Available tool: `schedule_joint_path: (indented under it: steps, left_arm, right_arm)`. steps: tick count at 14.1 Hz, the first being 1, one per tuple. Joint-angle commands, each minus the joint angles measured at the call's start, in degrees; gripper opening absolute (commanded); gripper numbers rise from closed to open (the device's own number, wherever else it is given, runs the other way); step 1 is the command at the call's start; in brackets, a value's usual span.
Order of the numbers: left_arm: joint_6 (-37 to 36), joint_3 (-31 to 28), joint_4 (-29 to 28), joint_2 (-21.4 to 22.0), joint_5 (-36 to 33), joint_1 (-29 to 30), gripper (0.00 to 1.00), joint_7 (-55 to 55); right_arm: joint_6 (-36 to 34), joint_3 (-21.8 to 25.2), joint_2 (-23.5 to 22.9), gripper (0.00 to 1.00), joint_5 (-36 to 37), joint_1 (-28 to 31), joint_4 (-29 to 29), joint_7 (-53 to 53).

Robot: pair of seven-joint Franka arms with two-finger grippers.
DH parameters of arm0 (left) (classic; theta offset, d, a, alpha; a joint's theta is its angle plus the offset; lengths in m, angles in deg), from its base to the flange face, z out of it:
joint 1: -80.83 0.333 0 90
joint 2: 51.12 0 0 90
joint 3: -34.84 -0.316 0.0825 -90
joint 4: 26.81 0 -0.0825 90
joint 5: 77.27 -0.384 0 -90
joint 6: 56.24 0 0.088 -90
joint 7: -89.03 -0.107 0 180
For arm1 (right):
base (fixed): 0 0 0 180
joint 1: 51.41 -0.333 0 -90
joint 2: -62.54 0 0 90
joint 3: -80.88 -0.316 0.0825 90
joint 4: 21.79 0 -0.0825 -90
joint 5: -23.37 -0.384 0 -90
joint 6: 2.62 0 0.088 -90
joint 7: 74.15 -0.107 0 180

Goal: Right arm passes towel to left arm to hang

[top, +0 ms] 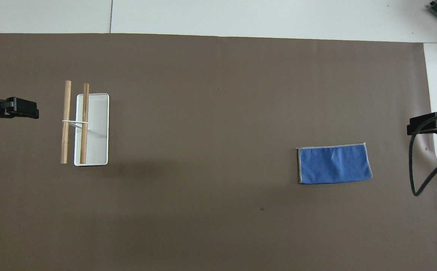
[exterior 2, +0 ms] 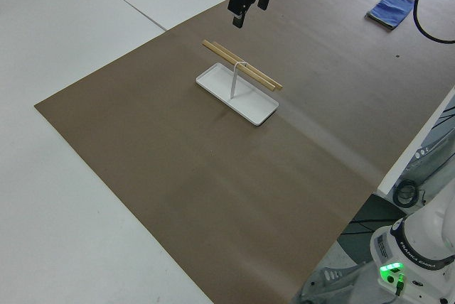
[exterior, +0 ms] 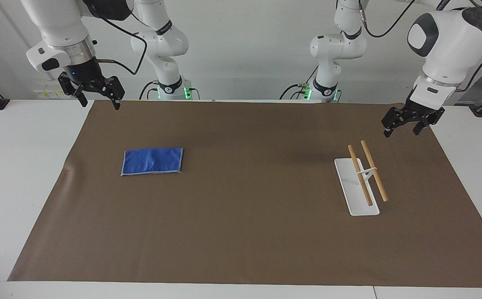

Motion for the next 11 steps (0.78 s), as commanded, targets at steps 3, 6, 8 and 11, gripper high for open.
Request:
schedule_joint_path:
  steps: [3, 6, 8, 11]
  left_arm:
    - [-1.0, 0.3, -0.4, 1.0, -1.1, 0.3, 1.00, -0.3]
    - [-1.0, 0.3, -0.4, 1.0, -1.1, 0.3, 1.00, -0.3]
    - [-1.0, 0.3, -0.4, 1.0, -1.1, 0.3, 1.00, -0.3]
    - [-1.0, 0.3, -0.4, 1.0, -1.1, 0.3, 1.00, -0.3]
  right_arm:
    - [0.3, -0.2, 0.9, 1.00, 0.4, 0.4, 0.6, 1.1]
    - [0.4, -0.3, 0.9, 1.00, 0.2, 0.4, 1.0, 1.1]
    - [0.5, -0.3, 1.2, 1.00, 0.1, 0.4, 1.7, 1.0]
    - [0.5, -0.3, 1.6, 1.00, 0.0, 0.5, 2.2, 1.6]
